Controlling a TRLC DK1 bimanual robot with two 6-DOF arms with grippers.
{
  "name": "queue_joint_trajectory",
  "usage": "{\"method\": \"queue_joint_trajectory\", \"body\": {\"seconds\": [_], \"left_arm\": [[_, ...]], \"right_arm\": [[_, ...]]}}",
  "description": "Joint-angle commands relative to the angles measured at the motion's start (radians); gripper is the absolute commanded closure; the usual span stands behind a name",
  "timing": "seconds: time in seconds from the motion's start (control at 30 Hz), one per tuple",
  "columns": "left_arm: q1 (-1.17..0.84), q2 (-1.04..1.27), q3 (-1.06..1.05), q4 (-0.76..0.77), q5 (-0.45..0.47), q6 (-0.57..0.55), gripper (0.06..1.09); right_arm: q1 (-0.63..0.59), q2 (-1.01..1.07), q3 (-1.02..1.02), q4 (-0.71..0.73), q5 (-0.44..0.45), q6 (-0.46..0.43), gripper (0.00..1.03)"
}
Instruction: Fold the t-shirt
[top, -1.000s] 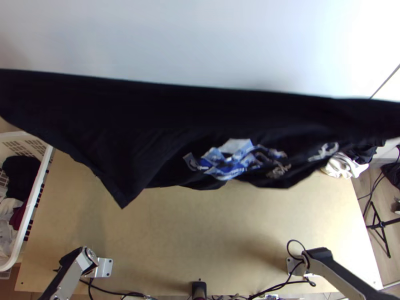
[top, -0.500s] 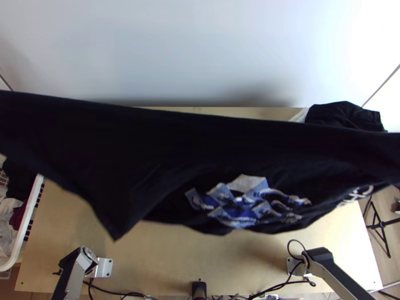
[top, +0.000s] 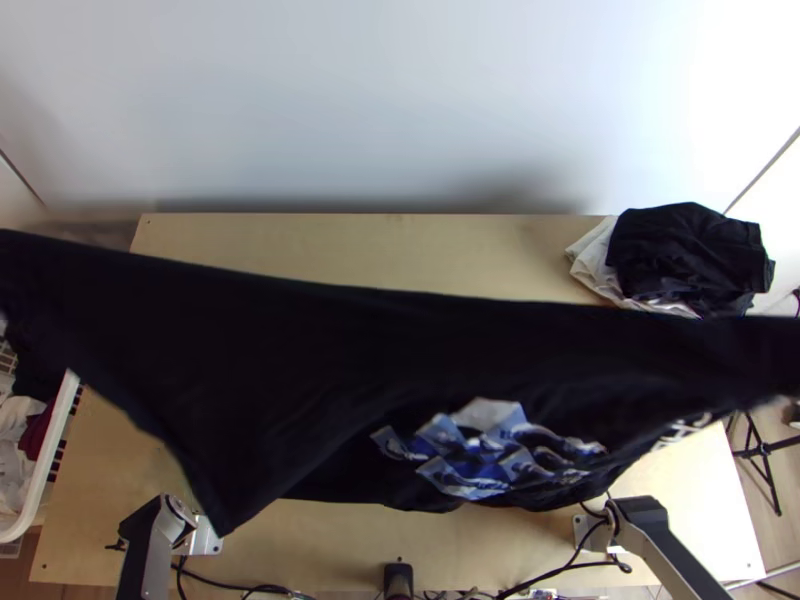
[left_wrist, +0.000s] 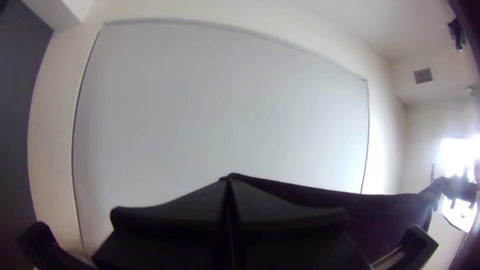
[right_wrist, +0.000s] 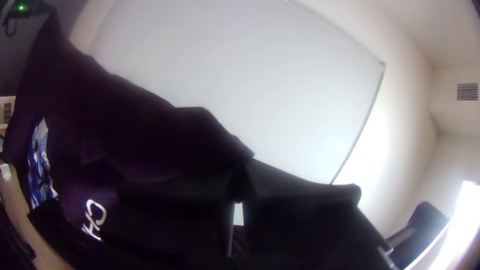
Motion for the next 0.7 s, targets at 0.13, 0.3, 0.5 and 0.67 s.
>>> {"method": "queue_joint_trajectory", "body": {"seconds": [0.13,0.3,0.5,0.67], "left_arm": [[-0.017,0.053,-0.462,0.209,0.007,0.003,1.05],[-0.261,0.165,-0.553,0.272,-0.180,0.032,1.05],[-0.494,0.281,-0.649,0.327,-0.244,0.092,1.05],[-0.566,0.421,-0.649,0.419,-0.301,0.119,1.05]], "right_arm": [[-0.043,0.070,-0.228,0.116,-0.005,0.071,1.00],[-0.042,0.159,-0.285,0.173,-0.001,0.109,1.00],[-0.002,0.262,-0.328,0.205,0.047,0.164,1.00],[0.061,0.340,-0.401,0.268,0.102,0.199,1.00]]}}
